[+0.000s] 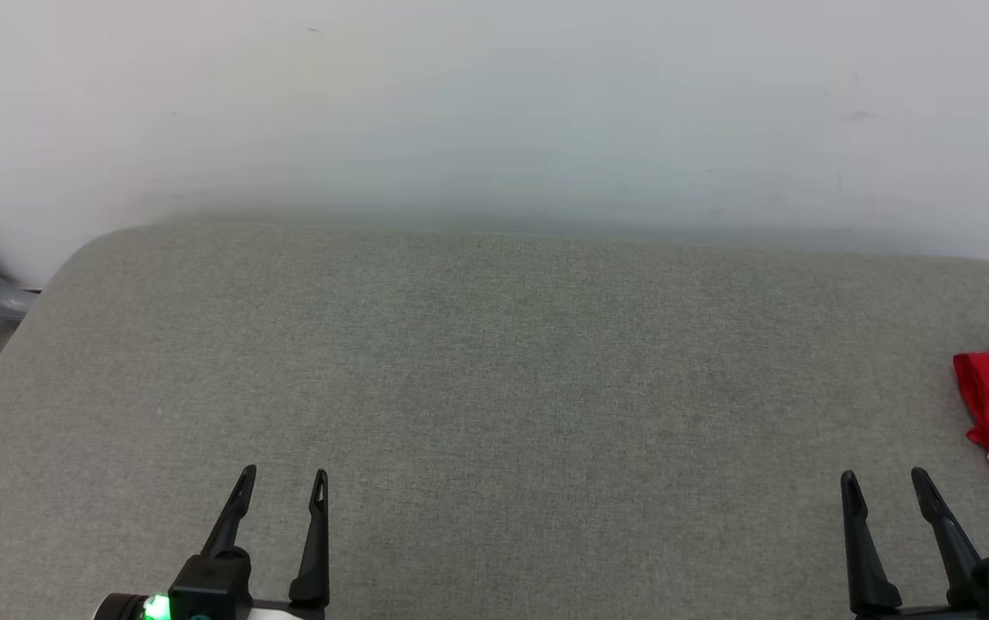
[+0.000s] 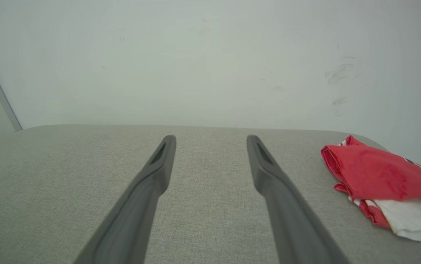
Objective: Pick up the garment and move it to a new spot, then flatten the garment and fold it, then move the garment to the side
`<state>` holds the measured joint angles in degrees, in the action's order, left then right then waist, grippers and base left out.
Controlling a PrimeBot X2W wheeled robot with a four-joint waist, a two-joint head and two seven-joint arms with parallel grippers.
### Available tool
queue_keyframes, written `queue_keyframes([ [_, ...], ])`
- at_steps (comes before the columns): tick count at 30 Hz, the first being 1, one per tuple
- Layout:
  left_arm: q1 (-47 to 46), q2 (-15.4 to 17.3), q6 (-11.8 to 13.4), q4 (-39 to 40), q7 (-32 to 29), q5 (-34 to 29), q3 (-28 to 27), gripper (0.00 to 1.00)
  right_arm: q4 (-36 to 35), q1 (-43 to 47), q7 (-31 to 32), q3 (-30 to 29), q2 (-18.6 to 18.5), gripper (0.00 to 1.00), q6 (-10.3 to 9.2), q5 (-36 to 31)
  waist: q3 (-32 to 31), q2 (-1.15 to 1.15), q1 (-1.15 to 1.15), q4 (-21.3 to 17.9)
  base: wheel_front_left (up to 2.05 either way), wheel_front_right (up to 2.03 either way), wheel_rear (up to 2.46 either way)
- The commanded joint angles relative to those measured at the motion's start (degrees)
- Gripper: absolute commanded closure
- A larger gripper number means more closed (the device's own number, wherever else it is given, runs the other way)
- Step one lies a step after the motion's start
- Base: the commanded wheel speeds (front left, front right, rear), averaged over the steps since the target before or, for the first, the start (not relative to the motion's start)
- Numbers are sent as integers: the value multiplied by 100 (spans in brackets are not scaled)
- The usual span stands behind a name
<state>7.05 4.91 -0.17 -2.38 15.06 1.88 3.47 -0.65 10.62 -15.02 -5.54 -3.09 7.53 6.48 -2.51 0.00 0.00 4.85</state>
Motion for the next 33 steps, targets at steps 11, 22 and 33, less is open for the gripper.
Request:
queue_keyframes([
  [11,-19,-27,-69,-337,-184,678,-77,100,330,-86,165,36,-2,100,1,638,18,0,0,-23,0,0,0],
  [22,-223,-54,-170,-456,-481,1940,-216,100,500,-339,447,36,-18,100,0,1856,41,0,0,-65,0,0,0],
  [33,-405,-76,-258,-562,-742,3051,-340,100,648,-558,701,32,-28,100,-1,2925,64,0,0,-108,0,0,0],
])
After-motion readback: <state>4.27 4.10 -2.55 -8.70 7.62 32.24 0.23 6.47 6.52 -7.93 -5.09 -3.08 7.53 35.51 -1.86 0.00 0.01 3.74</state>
